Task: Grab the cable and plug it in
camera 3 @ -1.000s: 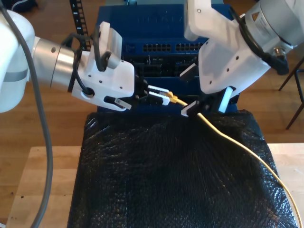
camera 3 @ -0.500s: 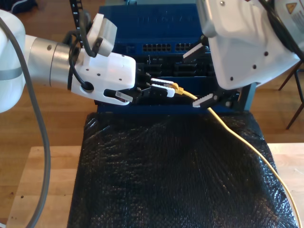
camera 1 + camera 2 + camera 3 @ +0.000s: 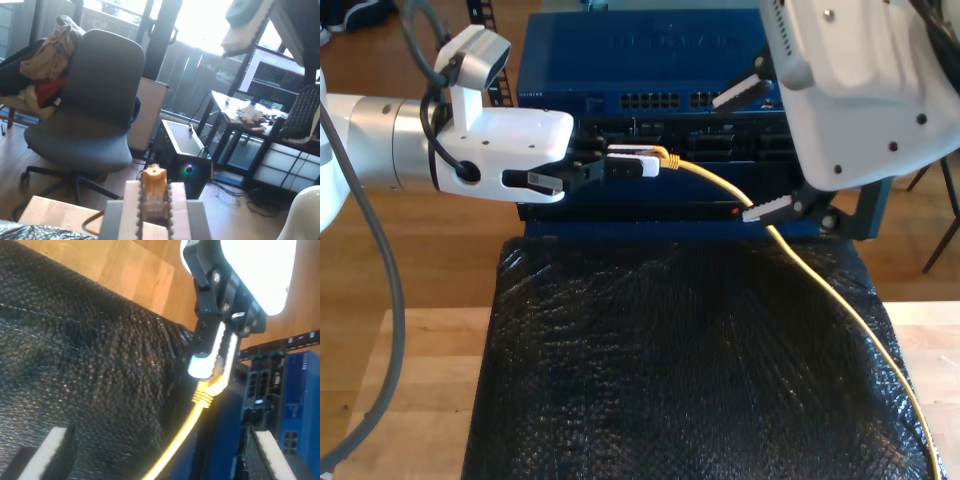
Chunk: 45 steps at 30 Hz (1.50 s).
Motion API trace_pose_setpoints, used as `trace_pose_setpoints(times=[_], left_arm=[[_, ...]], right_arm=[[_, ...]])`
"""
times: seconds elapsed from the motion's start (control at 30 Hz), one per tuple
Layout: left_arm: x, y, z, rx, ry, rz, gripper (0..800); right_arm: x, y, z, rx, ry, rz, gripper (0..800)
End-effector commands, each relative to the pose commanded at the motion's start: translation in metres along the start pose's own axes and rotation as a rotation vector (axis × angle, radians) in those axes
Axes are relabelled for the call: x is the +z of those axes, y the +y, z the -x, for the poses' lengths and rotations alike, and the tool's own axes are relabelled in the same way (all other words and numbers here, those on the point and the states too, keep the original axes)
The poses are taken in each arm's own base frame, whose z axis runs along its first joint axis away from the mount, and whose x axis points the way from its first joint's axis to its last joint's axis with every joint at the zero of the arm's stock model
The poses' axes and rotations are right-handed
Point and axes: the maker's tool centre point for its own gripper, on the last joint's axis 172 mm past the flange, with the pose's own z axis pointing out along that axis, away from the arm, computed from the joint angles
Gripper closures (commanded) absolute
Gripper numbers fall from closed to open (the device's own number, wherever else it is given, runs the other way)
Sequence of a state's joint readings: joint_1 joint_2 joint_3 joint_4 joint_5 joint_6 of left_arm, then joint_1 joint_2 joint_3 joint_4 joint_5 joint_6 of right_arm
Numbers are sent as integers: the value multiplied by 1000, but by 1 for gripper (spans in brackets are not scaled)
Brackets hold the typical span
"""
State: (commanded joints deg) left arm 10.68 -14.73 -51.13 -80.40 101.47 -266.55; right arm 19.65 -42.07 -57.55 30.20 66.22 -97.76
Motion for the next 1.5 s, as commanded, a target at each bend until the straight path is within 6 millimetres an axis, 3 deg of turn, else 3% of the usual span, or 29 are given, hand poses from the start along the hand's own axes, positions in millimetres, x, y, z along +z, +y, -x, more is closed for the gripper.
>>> trace_pose_setpoints(times=[0.5,0.83,1.1,1.27,1.5], left_arm=[[8,24,-7,-90,94,176,799],[7,37,-9,-165,137,296,799],[5,47,-9,-177,151,354,799],[1,50,-27,-166,218,381,798],[-1,55,-28,-170,227,403,798]], right_arm=[[-15,13,-5,-48,-2,144,11],[-6,23,-18,-107,15,200,11],[12,10,-34,-153,50,204,10],[13,18,-46,-177,67,291,10],[18,17,-47,-185,70,299,13]])
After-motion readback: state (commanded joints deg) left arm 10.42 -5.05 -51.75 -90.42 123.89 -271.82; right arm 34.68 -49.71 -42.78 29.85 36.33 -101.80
